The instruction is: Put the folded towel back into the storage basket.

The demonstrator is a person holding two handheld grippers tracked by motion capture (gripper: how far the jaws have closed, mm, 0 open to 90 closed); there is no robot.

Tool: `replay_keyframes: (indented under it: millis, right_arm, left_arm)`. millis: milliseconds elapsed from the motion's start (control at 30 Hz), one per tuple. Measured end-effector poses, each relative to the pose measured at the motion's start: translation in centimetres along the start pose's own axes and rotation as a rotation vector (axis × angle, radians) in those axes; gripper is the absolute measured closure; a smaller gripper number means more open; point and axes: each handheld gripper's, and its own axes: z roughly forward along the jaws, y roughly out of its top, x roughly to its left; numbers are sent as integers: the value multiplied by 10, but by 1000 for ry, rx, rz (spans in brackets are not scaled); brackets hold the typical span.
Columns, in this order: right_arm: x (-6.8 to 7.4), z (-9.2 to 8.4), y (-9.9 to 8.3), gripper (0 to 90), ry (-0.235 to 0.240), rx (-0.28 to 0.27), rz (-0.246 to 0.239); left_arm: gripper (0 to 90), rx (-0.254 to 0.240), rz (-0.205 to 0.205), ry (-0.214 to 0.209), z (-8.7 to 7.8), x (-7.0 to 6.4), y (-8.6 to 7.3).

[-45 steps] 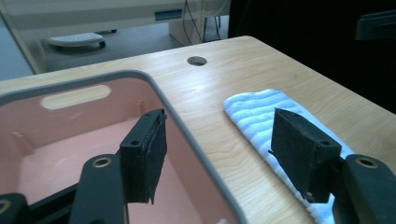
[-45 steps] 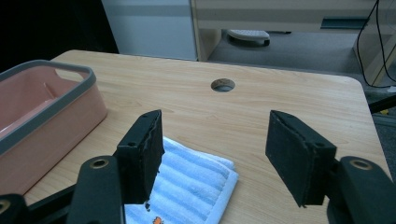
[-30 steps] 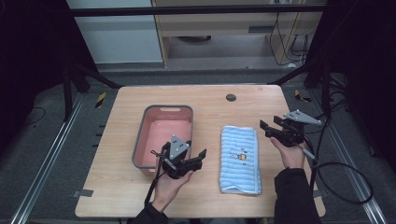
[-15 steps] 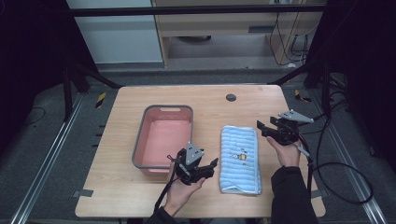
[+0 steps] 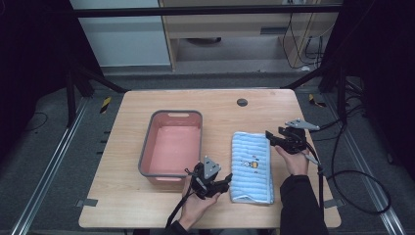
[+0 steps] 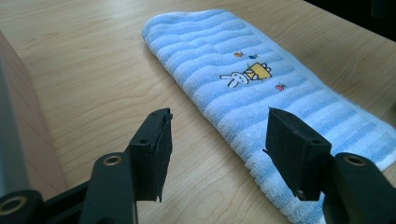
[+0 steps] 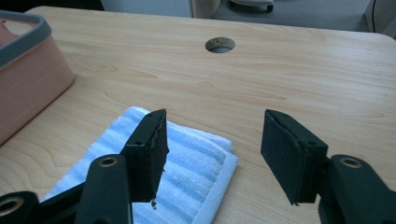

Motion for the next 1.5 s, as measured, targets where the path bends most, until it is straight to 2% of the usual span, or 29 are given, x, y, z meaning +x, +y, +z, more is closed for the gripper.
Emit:
replay_keyframes:
  millis: [233,400,667,867,1133,1467,1500]
  right_arm:
    - [2,14,-7,413,9,43,5]
    - [2,24,-12,412,3,76,-20]
    - [2,36,-19,416,10,121,-18]
    - [-1,42,-27,430,8,154,-8]
    - [-3,48,-35,440,13,201,8]
    - [-4,51,-39,491,23,219,11]
    - [-4,51,-39,508,26,219,23]
  left_arm:
    - [426,18,-3,-13,10,-6,-4]
    - [439,40,-3,-18,17,-9,-7]
    - [456,77,-2,-24,27,-12,-14]
    - [490,92,-3,-39,32,-16,-17]
    - [547,113,-11,-33,36,-18,-19]
    - [621,121,-20,-41,38,-20,-20]
    - [633,122,-25,-42,39,-20,-20]
